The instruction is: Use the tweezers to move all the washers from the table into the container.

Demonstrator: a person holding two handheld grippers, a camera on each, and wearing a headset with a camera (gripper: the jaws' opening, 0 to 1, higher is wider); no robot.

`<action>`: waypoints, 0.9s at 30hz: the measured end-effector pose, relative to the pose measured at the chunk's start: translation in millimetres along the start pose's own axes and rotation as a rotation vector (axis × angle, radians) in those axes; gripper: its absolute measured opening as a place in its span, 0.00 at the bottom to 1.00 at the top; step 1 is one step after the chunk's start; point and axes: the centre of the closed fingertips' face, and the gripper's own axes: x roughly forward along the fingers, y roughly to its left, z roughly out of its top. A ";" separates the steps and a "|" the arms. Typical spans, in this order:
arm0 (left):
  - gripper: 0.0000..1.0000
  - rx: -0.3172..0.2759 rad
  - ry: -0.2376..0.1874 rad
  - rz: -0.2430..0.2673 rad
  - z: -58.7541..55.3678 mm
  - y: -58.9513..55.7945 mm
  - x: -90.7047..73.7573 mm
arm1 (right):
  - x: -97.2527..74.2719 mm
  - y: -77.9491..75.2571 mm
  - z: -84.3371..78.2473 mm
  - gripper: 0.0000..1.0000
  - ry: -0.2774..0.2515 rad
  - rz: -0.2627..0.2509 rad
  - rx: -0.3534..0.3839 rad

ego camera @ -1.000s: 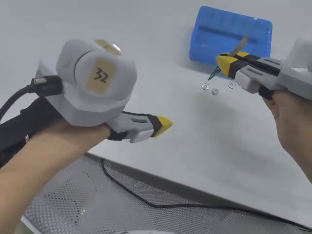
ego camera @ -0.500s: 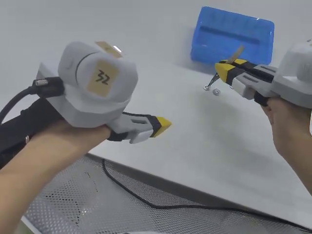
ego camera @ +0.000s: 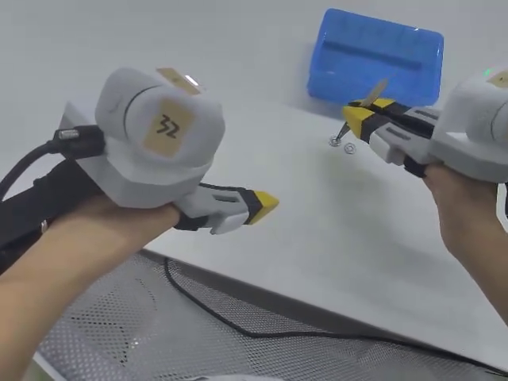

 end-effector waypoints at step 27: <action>0.98 0.006 -0.006 -0.001 2.4 1.0 -3.7 | -13.5 3.7 15.0 0.01 0.025 0.004 0.015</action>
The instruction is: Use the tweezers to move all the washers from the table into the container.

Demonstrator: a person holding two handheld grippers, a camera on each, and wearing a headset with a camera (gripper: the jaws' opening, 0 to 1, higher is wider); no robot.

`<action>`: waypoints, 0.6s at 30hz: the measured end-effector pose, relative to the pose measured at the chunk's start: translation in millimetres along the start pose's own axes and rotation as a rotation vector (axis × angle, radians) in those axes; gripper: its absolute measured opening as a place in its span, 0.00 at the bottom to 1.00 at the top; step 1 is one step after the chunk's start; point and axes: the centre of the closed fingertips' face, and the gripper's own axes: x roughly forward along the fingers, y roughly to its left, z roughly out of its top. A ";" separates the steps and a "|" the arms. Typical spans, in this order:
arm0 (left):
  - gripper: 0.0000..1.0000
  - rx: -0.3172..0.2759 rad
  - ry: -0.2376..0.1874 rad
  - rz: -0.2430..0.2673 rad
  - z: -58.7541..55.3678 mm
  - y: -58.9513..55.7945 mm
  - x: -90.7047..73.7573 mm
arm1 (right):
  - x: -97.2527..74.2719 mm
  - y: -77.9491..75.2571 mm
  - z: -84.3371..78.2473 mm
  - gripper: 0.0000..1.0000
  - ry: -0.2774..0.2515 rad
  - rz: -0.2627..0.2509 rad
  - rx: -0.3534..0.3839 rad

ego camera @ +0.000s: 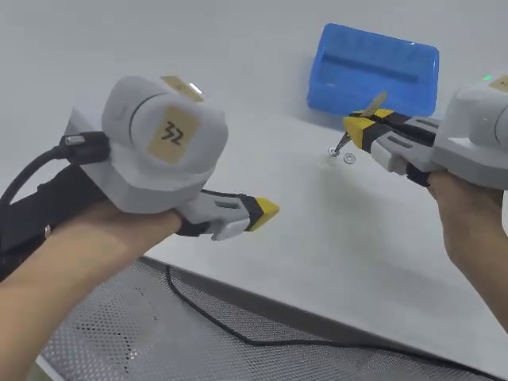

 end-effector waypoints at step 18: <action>0.97 0.011 0.005 -0.005 2.6 -0.6 5.1 | -8.0 -44.2 39.5 0.01 -0.082 -0.073 0.003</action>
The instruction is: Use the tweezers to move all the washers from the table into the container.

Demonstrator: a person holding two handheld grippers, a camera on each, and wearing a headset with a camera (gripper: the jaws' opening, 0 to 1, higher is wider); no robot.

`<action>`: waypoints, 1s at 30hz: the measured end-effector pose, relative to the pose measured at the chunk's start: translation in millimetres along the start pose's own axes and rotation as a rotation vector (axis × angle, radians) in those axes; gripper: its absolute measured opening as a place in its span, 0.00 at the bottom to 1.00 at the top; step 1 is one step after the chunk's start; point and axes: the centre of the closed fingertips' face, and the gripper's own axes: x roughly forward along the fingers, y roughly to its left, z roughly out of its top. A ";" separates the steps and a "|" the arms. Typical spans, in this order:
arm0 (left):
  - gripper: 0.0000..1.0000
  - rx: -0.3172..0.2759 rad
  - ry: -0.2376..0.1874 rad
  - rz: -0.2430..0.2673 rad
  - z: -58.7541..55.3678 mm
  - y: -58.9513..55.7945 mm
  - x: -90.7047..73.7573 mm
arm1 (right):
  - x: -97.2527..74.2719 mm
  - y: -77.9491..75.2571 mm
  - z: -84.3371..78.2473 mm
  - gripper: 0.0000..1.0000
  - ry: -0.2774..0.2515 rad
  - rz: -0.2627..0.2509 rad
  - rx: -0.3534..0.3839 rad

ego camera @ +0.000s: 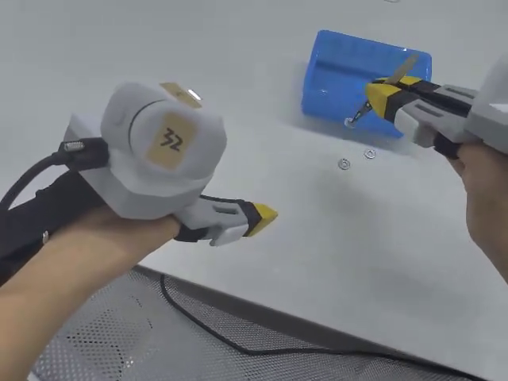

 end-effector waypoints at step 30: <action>0.99 0.002 0.025 0.002 -6.2 1.8 -1.2 | 44.0 -41.4 -15.2 0.01 0.027 -0.089 -0.009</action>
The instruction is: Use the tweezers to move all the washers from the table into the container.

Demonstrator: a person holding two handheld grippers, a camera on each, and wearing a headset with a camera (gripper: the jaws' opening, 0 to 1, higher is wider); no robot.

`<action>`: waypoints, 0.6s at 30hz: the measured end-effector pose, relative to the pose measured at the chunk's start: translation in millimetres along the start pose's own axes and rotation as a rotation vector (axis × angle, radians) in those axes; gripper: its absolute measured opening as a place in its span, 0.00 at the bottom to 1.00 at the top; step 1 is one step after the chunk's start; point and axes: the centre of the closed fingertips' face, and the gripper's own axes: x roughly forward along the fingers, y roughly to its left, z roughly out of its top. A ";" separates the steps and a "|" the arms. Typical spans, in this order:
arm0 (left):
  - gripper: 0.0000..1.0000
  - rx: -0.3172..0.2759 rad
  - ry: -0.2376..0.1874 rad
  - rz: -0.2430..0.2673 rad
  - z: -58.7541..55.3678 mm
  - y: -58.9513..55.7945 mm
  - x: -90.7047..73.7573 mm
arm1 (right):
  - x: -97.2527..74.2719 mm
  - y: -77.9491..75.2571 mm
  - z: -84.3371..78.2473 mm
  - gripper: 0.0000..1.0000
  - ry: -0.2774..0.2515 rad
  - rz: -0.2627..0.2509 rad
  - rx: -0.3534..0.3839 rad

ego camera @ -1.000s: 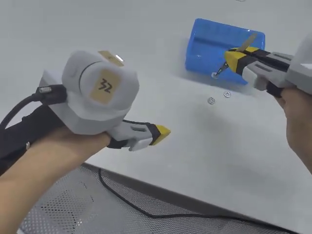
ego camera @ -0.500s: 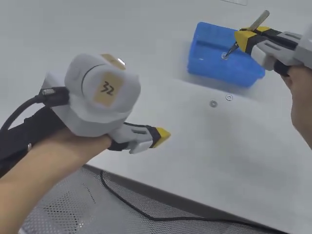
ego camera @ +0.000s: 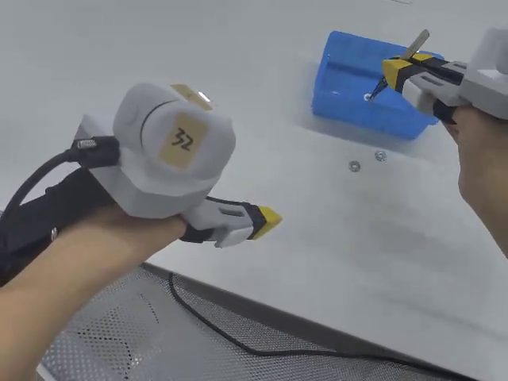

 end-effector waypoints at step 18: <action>0.99 0.009 0.013 -0.006 -1.5 -1.2 1.6 | 6.2 -0.6 -11.3 0.01 0.043 -0.001 0.003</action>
